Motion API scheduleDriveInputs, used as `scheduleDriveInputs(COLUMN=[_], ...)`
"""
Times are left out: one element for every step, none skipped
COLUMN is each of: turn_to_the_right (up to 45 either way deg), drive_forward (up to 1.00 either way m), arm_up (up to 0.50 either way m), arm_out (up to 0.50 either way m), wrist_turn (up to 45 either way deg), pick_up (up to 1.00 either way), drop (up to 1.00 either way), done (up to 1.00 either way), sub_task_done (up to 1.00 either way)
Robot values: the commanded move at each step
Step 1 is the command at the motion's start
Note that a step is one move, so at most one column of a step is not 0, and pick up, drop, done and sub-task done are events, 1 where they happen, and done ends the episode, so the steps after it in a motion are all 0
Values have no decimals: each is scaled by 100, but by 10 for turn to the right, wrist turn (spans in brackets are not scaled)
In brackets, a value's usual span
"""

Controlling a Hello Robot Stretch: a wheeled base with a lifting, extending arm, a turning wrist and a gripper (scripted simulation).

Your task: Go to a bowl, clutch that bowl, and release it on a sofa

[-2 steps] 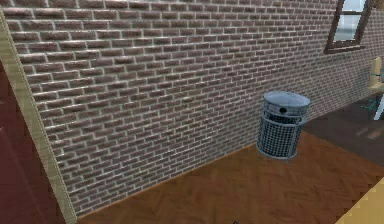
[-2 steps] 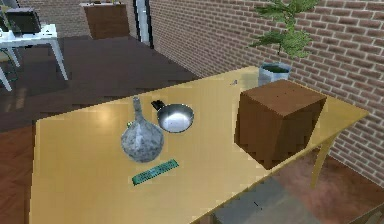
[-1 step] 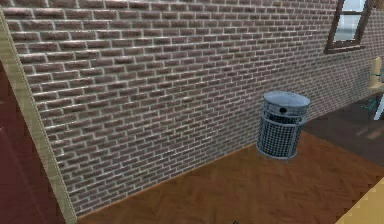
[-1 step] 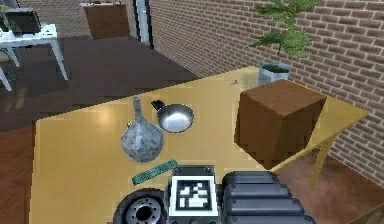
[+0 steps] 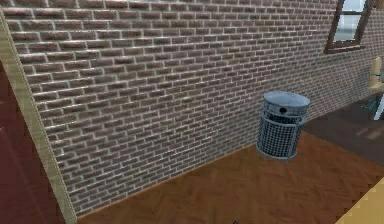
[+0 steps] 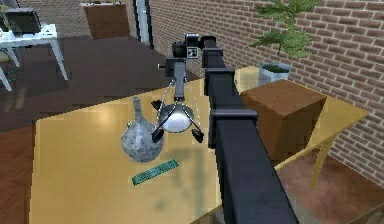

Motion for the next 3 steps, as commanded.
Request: scheduleDriveInputs(turn_to_the_right=[0,0,0], drive_forward=[0,0,0], arm_up=[0,0,0], arm_out=[0,0,0], wrist_turn=[450,450,450], pick_up=[0,0,0], drop=[0,0,0], done=[0,0,0], sub_task_done=[0,0,0])
